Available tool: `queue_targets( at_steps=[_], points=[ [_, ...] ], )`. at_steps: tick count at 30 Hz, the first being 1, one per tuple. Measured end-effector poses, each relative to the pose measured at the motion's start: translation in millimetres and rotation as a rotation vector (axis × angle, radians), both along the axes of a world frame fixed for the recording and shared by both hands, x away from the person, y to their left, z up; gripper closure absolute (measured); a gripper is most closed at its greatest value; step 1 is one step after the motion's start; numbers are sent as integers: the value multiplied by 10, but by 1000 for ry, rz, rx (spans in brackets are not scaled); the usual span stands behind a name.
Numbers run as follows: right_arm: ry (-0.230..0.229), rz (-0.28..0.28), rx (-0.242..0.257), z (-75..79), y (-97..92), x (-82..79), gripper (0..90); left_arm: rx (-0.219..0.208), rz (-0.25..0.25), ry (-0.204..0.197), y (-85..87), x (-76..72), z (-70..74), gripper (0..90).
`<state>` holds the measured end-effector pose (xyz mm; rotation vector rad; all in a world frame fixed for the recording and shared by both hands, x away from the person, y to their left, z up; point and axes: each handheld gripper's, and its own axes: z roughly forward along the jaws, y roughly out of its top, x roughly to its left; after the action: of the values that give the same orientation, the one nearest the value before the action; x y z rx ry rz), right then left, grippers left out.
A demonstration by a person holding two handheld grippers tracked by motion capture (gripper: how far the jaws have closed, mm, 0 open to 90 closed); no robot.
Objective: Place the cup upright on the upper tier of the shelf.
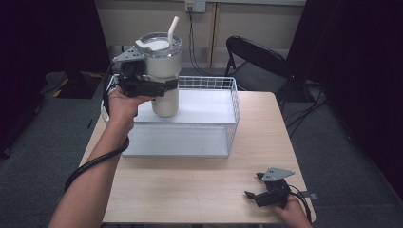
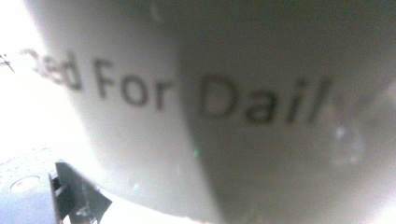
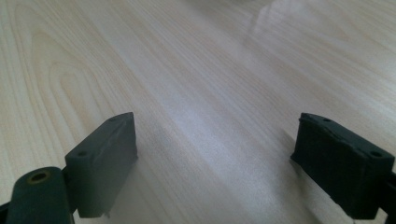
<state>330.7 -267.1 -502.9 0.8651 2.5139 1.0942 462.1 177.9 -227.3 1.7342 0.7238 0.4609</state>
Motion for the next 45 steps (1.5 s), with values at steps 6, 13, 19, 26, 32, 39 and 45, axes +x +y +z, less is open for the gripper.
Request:
queue_targets(
  at_steps=[6,13,19,26,32,39,45],
  points=[
    [1,-1,0,0,-1,-2,127,-1,29,-8,9,60,-45,91],
    [1,-1,0,0,-2,-4,127,6,59,-6,-5,137,-84,91],
    [1,-1,0,1,-2,-4,127,0,76,-12,-18,176,-97,91],
    [1,-1,0,0,-3,-5,127,13,99,-17,-38,211,-140,91],
    [1,-1,0,0,-3,-5,127,22,95,-20,-71,231,-189,90],
    [1,-1,0,0,-3,-5,127,20,96,-17,-124,253,-243,90],
    [1,-1,0,0,-3,-5,127,-6,102,-9,-116,265,-270,90]
  ],
)
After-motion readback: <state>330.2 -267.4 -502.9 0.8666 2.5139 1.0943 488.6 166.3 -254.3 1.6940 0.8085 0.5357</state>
